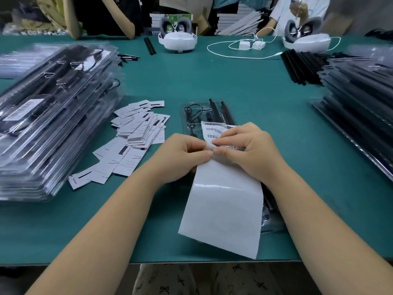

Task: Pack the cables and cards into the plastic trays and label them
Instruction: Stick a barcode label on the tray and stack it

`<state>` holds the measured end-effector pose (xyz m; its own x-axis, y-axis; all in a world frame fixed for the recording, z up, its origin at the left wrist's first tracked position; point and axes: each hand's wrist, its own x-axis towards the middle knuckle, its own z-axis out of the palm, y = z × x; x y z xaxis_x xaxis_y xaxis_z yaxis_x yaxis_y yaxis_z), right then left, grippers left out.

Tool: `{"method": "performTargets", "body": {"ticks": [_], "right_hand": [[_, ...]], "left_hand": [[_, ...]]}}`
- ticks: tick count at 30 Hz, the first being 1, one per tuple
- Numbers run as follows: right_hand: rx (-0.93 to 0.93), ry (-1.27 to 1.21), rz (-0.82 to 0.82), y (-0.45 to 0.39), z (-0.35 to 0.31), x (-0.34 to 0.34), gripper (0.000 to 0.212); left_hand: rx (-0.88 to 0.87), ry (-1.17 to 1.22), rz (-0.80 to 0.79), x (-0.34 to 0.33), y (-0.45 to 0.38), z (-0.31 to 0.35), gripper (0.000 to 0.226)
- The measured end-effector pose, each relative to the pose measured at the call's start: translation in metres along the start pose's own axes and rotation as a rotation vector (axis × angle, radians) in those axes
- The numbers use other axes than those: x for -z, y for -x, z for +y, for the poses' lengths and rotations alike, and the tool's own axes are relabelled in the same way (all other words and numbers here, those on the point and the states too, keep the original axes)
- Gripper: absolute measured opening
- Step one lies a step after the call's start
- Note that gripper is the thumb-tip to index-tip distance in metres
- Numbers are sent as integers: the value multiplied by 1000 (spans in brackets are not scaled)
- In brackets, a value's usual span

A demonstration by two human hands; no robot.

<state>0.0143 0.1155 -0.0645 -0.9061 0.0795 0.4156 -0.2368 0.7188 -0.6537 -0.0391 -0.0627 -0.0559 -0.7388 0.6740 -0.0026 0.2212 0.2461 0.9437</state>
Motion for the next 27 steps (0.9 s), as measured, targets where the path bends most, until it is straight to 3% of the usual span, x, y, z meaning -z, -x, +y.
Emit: {"method": "performTargets", "body": {"ticks": [6,12,17,20,24,27], "right_hand": [[70,-5,-84,-1,-3,1,9],[-90,-126,-112,0,-5,3,20],[-210,-218,29,0,-6,3,21],[-353,-441,179,-3,-4,3,26],[-455,-654,405,-7,0,9,19],[-491,-728,491,-8,6,14,10]], "left_hand": [[-4,-10,5,3,0,1,22],[-8,-54,6,3,1,0,22],[12,12,12,3,1,0,18],[52,110,64,7,-1,-1,23],[165,230,211,13,-4,-1,24],[259,235,415,28,-8,-5,19]]}}
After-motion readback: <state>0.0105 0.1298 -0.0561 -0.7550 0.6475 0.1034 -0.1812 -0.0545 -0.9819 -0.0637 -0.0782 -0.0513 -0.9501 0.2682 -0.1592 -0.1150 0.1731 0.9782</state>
